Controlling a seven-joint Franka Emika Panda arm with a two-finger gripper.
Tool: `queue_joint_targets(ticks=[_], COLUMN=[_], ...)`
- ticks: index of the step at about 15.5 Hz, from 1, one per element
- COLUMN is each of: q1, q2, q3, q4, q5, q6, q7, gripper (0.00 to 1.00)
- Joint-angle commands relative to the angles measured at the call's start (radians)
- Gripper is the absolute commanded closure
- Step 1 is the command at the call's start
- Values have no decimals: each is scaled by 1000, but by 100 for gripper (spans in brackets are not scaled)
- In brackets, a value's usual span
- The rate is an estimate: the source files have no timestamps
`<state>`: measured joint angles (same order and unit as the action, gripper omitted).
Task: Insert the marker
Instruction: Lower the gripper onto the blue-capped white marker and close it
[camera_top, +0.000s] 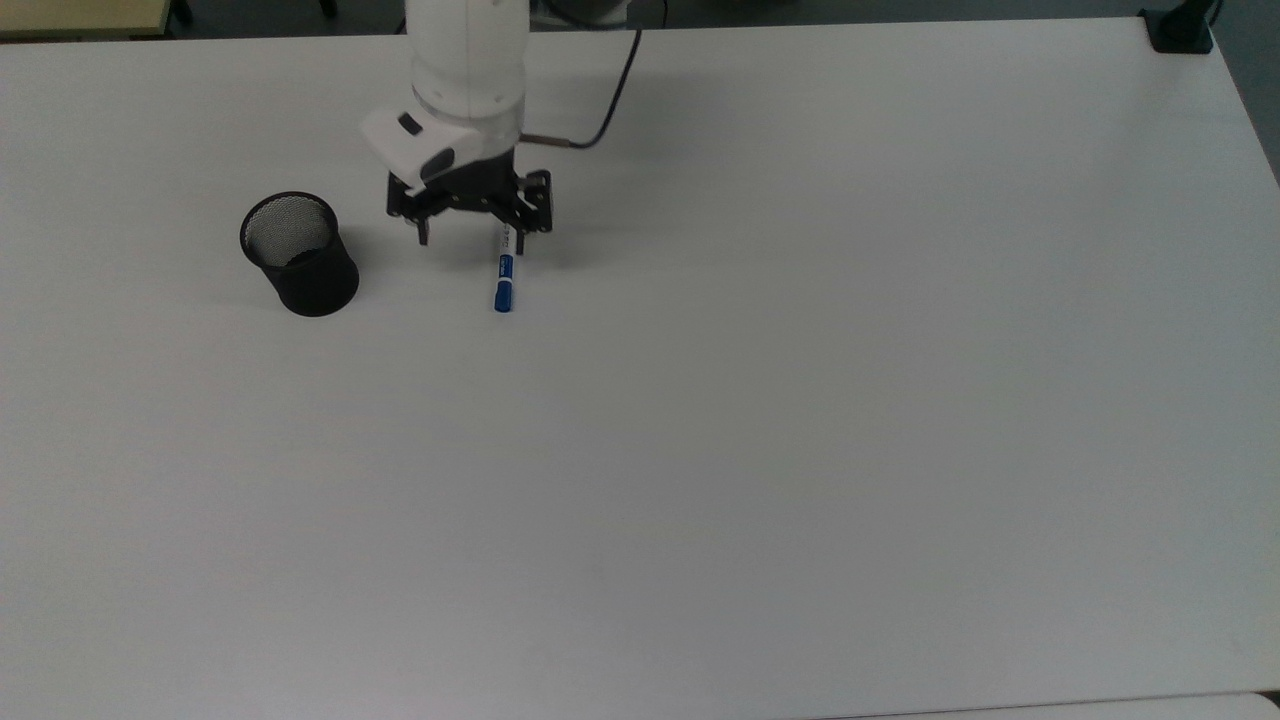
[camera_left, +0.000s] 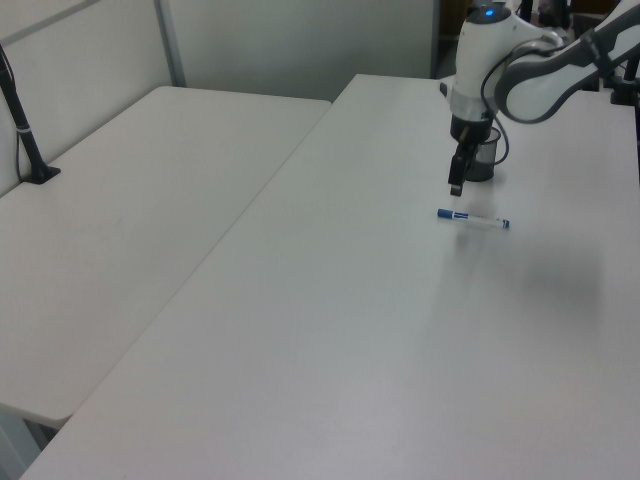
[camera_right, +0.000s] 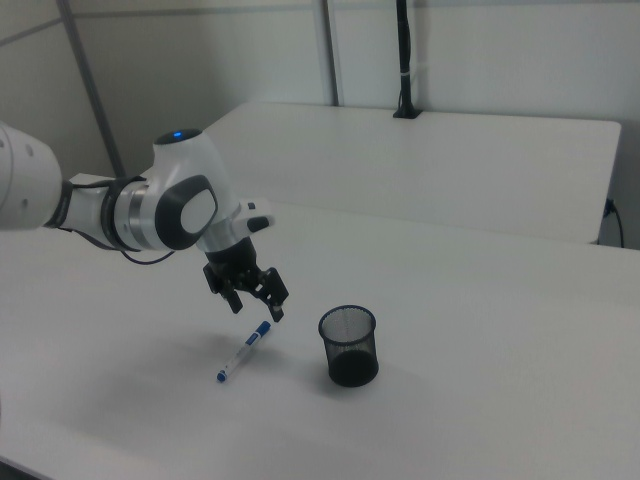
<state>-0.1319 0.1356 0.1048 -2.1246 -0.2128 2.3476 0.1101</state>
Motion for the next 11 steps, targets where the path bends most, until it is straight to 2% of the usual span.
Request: queue_joint_targets(ticks=[1,4,8,9,10,11], q1=[31,32,32,32,32,32], q2=[47,68,105,111,121,121], q3=[-5,-5,-5,-5,-5,-5], q4=[-3,-1,-1,-1,-1,0], q5=[-8,-7,12,12,12,12], q6=[52,55,125,142,147,147], q7=[68,69,92,114,120,120], gripper=[0,6,22,29,40,62])
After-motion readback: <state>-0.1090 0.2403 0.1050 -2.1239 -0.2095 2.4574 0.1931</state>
